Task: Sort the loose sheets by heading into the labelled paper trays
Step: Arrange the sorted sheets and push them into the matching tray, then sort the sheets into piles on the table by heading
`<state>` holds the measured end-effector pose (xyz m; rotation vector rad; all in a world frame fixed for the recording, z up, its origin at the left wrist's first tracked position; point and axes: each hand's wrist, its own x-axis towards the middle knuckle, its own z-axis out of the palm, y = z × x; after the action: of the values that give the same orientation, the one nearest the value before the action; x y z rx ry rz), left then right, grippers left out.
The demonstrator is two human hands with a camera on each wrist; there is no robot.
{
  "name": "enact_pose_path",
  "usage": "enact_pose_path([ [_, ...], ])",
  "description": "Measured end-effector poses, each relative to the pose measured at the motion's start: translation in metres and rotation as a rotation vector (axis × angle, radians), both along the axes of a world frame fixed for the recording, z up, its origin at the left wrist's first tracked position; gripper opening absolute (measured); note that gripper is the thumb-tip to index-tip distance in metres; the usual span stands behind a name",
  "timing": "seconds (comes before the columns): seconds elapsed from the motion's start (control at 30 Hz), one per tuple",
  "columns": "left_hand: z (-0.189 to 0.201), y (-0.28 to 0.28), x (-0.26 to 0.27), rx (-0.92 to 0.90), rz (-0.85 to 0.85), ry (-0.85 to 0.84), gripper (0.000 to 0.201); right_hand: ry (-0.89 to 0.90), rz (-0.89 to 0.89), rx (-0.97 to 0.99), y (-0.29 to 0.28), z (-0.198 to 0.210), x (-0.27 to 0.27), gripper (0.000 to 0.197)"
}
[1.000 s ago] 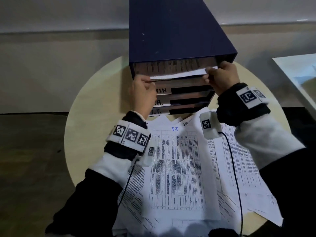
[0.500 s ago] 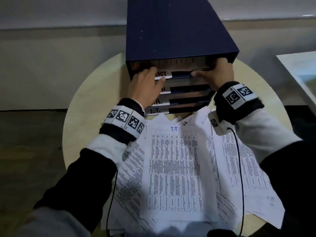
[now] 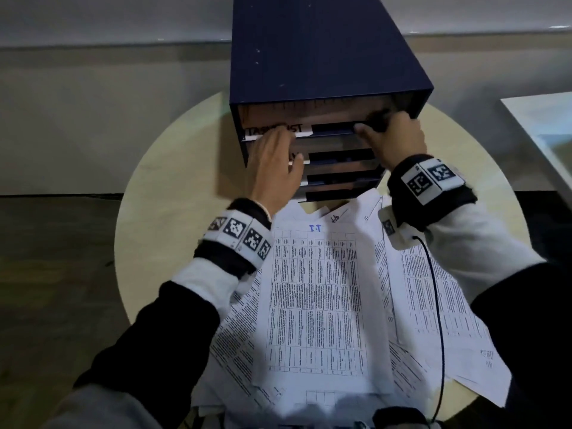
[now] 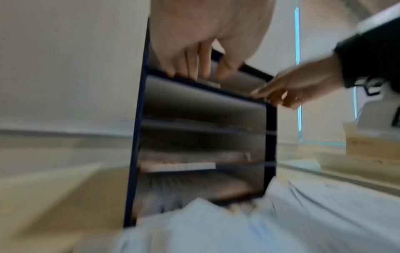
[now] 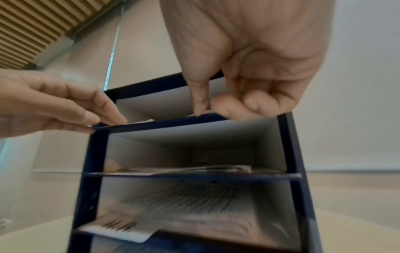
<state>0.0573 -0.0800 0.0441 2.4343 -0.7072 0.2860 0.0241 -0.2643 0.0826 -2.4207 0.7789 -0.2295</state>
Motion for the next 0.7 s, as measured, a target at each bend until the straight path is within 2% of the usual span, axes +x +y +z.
enact_pose_path([
  [0.07,-0.021,0.002,-0.017,-0.127,0.083,-0.075,0.025,-0.021,0.051,-0.027,0.004,-0.013,-0.016,0.048],
  [0.13,-0.042,0.004,-0.03,-0.14,0.125,-0.029,0.024,-0.027,0.097,-0.019,0.014,-0.028,-0.034,0.06],
  [0.2,-0.062,0.008,-0.035,-0.021,0.153,0.159,0.03,0.007,0.165,0.017,0.027,-0.045,-0.051,0.063],
  [0.33,-0.094,0.02,-0.043,0.382,0.164,0.528,0.063,0.218,0.315,0.11,0.052,-0.092,-0.073,0.06],
  [0.43,-0.104,0.028,-0.048,0.461,0.139,0.621,0.072,0.39,0.401,0.139,0.06,-0.12,-0.082,0.068],
  [0.5,-0.105,0.032,-0.051,0.423,0.14,0.593,0.059,0.439,0.445,0.094,0.063,-0.131,-0.087,0.073],
  [0.63,-0.1,0.038,-0.059,0.227,0.097,0.548,0.024,0.408,0.482,-0.048,0.064,-0.139,-0.094,0.079],
  [0.7,-0.097,0.042,-0.062,0.063,0.051,0.644,0.025,0.411,0.484,-0.092,0.061,-0.138,-0.093,0.09],
])
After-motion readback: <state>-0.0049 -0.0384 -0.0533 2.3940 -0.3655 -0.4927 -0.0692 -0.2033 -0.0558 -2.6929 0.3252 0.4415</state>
